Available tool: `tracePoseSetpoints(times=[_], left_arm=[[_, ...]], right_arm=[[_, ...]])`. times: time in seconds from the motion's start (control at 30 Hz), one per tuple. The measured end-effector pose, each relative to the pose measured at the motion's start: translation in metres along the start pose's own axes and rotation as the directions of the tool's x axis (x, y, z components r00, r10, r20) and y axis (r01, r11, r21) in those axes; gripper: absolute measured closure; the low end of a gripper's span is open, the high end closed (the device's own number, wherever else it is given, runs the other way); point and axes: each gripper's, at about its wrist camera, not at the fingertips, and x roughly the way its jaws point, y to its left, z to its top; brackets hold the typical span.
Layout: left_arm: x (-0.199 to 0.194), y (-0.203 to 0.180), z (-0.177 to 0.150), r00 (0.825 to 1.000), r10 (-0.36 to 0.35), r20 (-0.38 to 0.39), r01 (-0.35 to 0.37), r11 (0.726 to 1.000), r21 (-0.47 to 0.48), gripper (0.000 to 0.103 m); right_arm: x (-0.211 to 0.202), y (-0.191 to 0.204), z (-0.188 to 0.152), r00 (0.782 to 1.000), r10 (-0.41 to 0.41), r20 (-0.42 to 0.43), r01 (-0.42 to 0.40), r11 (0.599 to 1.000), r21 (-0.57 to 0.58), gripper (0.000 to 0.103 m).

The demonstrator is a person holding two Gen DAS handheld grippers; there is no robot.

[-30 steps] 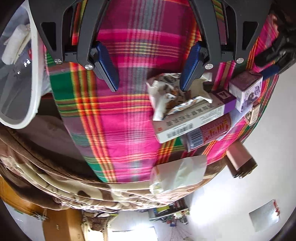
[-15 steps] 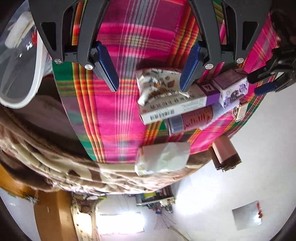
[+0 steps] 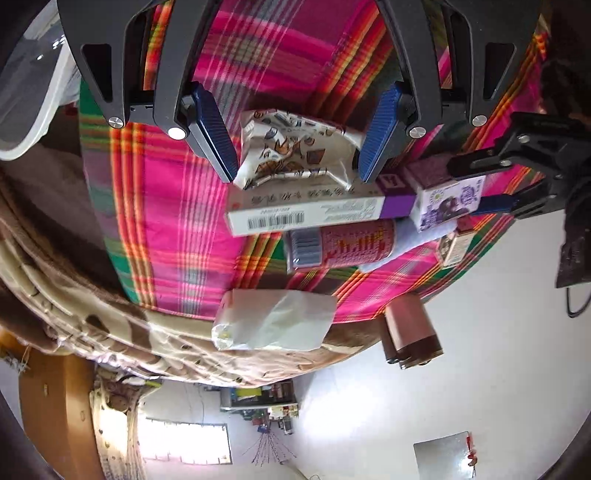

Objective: Collect trash
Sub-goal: 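Approach the purple grape drink box with the left gripper while the right approaches the crumpled wrapper, then grasp the crumpled snack wrapper with the right gripper while the left grasps the purple box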

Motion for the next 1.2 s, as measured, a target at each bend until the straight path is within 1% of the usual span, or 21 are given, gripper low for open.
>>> tracePoseSetpoints(times=[0.1, 0.13, 0.23, 0.3, 0.33, 0.37, 0.43, 0.5, 0.57, 0.63, 0.73, 0.8, 0.87, 0.9, 0.93, 1.0, 1.07, 1.1, 1.2], left_arm=[[0.002, -0.001, 0.000, 1.000, -0.021, -0.010, 0.021, 1.000, 0.003, 0.023], [0.002, -0.001, -0.001, 0.999, -0.030, -0.014, 0.030, 1.000, 0.001, 0.024], [0.000, -0.005, -0.001, 0.999, -0.031, -0.012, 0.031, 0.999, 0.009, 0.024], [-0.001, -0.007, -0.001, 0.998, -0.054, -0.013, 0.054, 0.998, 0.013, 0.024], [-0.001, -0.009, -0.001, 0.998, -0.064, -0.013, 0.065, 0.998, 0.017, 0.024], [-0.002, -0.010, 0.000, 0.998, -0.059, -0.011, 0.059, 0.998, 0.021, 0.024], [-0.004, -0.011, 0.002, 1.000, -0.028, 0.008, 0.028, 0.999, 0.034, 0.024], [-0.002, -0.011, 0.006, 1.000, -0.011, 0.018, 0.011, 0.999, 0.044, 0.024], [0.004, -0.012, 0.008, 1.000, -0.010, 0.001, 0.010, 0.998, 0.054, 0.023], [0.011, -0.015, 0.007, 1.000, 0.004, -0.020, -0.003, 0.997, 0.076, 0.024], [0.017, -0.016, 0.007, 0.999, -0.008, -0.042, 0.011, 0.997, 0.078, 0.024], [0.019, -0.016, 0.008, 0.999, 0.013, -0.044, -0.010, 0.997, 0.077, 0.024], [0.020, -0.016, 0.009, 0.999, 0.027, -0.041, -0.024, 0.997, 0.078, 0.024], [0.020, -0.016, 0.009, 0.999, 0.021, -0.041, -0.018, 0.997, 0.074, 0.024], [0.020, -0.017, 0.009, 0.999, 0.008, -0.040, -0.005, 0.998, 0.068, 0.024], [0.021, -0.017, 0.008, 0.999, -0.023, -0.049, 0.026, 0.998, 0.053, 0.024], [0.022, -0.017, 0.008, 0.998, -0.031, -0.048, 0.033, 0.999, 0.041, 0.025], [0.021, -0.017, 0.008, 0.999, -0.027, -0.046, 0.029, 0.999, 0.037, 0.030], [0.017, -0.019, 0.007, 0.999, -0.036, -0.037, 0.037, 0.999, 0.030, 0.035]], right_arm=[[0.001, 0.006, -0.006, 0.999, -0.005, -0.045, 0.003, 0.999, -0.034, 0.033], [0.001, 0.007, -0.008, 0.998, 0.007, -0.060, -0.010, 0.999, -0.041, 0.033], [-0.001, 0.007, -0.011, 0.996, 0.022, -0.090, -0.025, 0.999, -0.037, 0.033], [-0.003, 0.002, -0.011, 0.997, 0.031, -0.072, -0.032, 0.999, -0.010, 0.033], [-0.004, -0.004, -0.010, 0.997, 0.030, -0.065, -0.028, 0.999, 0.029, 0.033], [-0.003, -0.009, -0.009, 0.998, 0.025, -0.062, -0.021, 0.997, 0.069, 0.033], [-0.002, -0.018, -0.008, 0.997, 0.053, -0.048, -0.046, 0.989, 0.138, 0.033], [0.002, -0.022, -0.007, 0.998, 0.032, -0.056, -0.022, 0.984, 0.174, 0.033], [0.007, -0.022, -0.006, 0.998, 0.026, -0.060, -0.015, 0.982, 0.188, 0.033], [0.009, -0.022, -0.006, 0.997, 0.048, -0.060, -0.034, 0.977, 0.211, 0.033], [0.011, -0.016, -0.005, 0.997, 0.022, -0.071, -0.009, 0.984, 0.180, 0.033], [0.012, -0.014, -0.005, 0.998, 0.012, -0.069, 0.000, 0.984, 0.178, 0.034], [0.011, -0.016, -0.006, 0.998, 0.014, -0.063, -0.002, 0.981, 0.193, 0.037], [0.010, -0.016, -0.007, 0.998, 0.014, -0.060, -0.001, 0.980, 0.200, 0.045], [0.009, -0.017, -0.007, 0.998, 0.016, -0.058, -0.003, 0.979, 0.204, 0.055], [0.009, -0.018, -0.009, 0.998, 0.021, -0.062, -0.007, 0.977, 0.215, 0.064], [0.008, -0.018, -0.010, 0.998, 0.029, -0.058, -0.015, 0.975, 0.221, 0.064], [0.007, -0.017, -0.010, 0.998, 0.031, -0.055, -0.018, 0.975, 0.223, 0.065], [0.004, -0.017, -0.012, 0.999, 0.026, -0.044, -0.015, 0.973, 0.232, 0.065]])
